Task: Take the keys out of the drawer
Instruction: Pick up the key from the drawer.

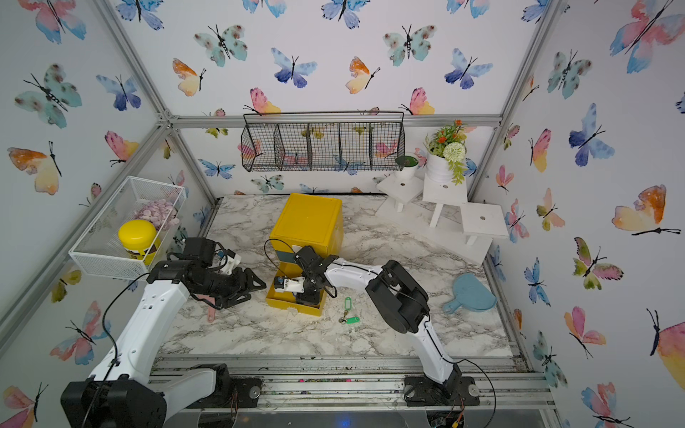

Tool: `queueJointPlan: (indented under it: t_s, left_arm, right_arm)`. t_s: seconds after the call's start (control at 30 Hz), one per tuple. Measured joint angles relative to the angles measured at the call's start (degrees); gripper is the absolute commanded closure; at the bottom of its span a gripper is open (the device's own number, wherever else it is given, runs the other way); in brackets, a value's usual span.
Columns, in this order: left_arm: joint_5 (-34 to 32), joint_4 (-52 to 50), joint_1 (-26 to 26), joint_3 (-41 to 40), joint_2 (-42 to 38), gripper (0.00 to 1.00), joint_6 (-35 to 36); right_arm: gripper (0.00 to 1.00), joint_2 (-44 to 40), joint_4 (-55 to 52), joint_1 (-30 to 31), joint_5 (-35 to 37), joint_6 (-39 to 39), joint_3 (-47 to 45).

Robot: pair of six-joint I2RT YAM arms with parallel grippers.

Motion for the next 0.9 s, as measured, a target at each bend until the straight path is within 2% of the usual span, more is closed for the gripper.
queueJointPlan:
  t_s: [0.3,0.6,0.9]
  left_arm:
    - [0.0,0.0,-0.2,0.4,0.0,0.31,0.8]
    - [-0.1,0.0,-0.8,0.4,0.0,0.31,1.2]
    - [-0.1,0.0,-1.1,0.4,0.0,0.31,1.2]
  right_arm:
    - [0.64,1.7,2.4,0.4,4.3,1.0,2.8]
    - [0.68,2.6,5.0,0.4,8.6,6.3,4.0]
    - [0.67,1.7,10.4,0.4,8.7,8.2,1.1]
